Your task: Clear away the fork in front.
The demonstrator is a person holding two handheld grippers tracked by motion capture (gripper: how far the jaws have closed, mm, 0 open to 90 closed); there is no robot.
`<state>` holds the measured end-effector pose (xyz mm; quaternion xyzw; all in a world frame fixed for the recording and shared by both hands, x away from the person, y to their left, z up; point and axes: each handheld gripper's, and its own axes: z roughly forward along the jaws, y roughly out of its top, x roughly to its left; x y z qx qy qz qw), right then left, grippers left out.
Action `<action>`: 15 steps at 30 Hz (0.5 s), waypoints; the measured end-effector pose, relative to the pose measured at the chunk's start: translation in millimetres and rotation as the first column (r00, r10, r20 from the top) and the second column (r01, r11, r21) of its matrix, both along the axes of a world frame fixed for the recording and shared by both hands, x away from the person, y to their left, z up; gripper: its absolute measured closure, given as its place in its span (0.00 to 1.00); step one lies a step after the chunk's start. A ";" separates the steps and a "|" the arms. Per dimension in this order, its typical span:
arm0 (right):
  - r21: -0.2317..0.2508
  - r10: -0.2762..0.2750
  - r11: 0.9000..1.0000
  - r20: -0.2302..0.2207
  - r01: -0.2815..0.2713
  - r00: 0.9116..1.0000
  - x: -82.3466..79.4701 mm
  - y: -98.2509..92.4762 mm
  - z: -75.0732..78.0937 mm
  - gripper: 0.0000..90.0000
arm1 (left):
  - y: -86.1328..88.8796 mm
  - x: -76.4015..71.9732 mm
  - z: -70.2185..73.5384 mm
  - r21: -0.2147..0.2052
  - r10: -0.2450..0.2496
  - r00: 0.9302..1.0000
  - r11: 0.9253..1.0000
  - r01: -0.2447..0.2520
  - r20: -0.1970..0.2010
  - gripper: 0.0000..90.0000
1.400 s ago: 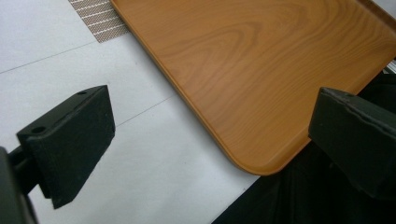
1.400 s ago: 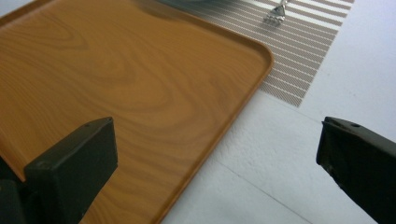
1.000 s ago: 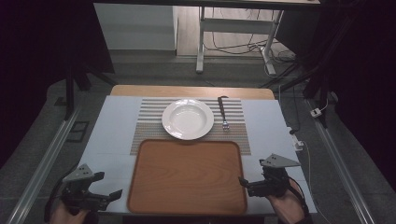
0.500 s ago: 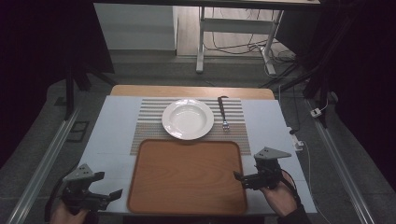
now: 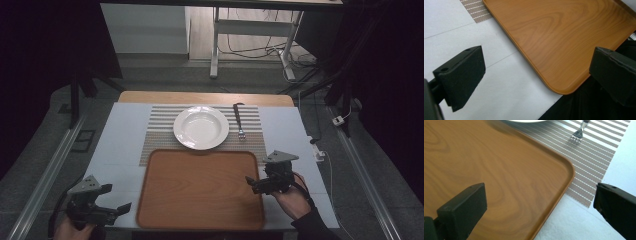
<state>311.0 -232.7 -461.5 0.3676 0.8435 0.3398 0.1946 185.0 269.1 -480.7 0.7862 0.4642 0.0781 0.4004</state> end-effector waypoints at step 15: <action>-0.159 0.050 0.986 0.048 -0.042 0.998 31.5 14.7 -6.8 0.00 | -0.2 0.7 0.0 0.001 -0.002 1.000 1.000 0.002 0.000 0.01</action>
